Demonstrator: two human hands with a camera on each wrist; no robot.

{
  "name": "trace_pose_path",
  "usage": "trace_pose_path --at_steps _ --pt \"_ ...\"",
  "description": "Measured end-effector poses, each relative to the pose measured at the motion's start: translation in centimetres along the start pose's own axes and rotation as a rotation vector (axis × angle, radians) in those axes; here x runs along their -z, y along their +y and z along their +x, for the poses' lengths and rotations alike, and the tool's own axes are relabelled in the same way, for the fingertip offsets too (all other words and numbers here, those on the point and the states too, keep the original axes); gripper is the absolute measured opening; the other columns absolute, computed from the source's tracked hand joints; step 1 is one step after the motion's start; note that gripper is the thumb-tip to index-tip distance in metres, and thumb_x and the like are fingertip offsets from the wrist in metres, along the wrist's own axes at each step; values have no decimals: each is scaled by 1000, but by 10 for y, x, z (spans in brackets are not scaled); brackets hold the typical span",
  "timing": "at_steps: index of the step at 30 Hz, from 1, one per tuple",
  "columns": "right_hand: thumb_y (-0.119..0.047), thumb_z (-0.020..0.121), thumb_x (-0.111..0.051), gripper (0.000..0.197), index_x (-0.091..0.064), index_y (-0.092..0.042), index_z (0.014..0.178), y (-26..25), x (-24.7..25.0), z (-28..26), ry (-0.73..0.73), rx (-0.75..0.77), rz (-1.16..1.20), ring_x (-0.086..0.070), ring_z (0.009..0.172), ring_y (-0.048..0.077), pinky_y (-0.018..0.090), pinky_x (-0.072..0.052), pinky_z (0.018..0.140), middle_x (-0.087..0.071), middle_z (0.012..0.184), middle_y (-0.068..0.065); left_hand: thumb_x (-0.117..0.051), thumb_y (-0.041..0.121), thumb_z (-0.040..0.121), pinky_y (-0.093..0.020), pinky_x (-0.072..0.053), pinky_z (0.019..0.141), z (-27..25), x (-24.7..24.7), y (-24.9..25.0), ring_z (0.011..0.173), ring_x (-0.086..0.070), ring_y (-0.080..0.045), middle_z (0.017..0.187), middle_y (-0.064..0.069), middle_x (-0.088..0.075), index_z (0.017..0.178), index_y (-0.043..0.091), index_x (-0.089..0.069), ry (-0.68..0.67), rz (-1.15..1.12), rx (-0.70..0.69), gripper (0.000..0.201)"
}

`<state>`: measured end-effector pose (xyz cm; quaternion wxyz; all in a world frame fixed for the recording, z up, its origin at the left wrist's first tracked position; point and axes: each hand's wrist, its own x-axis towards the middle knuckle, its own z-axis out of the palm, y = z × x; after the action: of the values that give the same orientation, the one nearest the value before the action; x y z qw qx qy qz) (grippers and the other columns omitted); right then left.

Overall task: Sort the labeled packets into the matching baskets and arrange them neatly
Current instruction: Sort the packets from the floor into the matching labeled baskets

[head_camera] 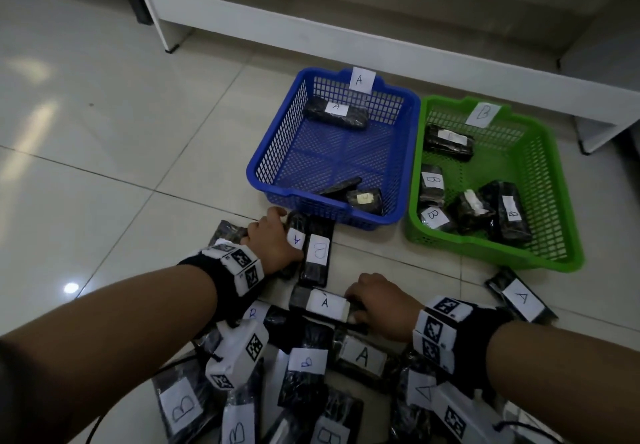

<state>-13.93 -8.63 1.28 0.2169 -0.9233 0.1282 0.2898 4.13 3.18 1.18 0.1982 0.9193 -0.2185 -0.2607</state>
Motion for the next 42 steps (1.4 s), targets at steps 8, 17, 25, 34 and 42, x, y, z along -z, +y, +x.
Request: trace_pose_path --at_steps 8,17,25,34,42 --pt "-10 85 -56 24 -37 -17 97 16 24 -21 151 -4 223 -50 80 24 34 -39 67 -54 94 7 -73 23 65 -47 -53 87 -1 20 12 100 -61 -32 111 -17 -60 117 3 -52 -211 -301 79 60" --pt "-22 86 -54 21 -48 -21 107 34 65 -89 597 59 142 -48 79 13 31 -39 64 -53 93 -7 -67 8 81 -33 -44 64 -6 71 23 67 -48 -18 101 -11 -53 119 31 -55 -746 -269 67 46" --pt "-12 88 -55 24 -41 -23 104 61 92 -101 931 -71 314 -52 77 17 30 -40 62 -52 93 -1 -52 11 94 -34 -54 65 -14 103 76 96 -61 -29 124 -10 -56 129 38 -48 -742 -391 -34 45" --pt "-6 93 -47 18 -47 -21 103 73 125 -46 1009 -178 563 -55 71 19 22 -36 48 -56 102 10 -68 17 85 -41 -53 73 26 101 87 87 -62 -32 110 -18 -62 114 10 -50 -155 -485 -100 35" --pt "-23 93 -53 17 -53 -28 109 50 138 13 755 -156 606 -61 92 25 46 -52 80 -65 109 4 -61 11 86 -38 -53 83 58 100 78 93 -60 -26 117 -10 -58 127 14 -49 -66 -336 -142 43"
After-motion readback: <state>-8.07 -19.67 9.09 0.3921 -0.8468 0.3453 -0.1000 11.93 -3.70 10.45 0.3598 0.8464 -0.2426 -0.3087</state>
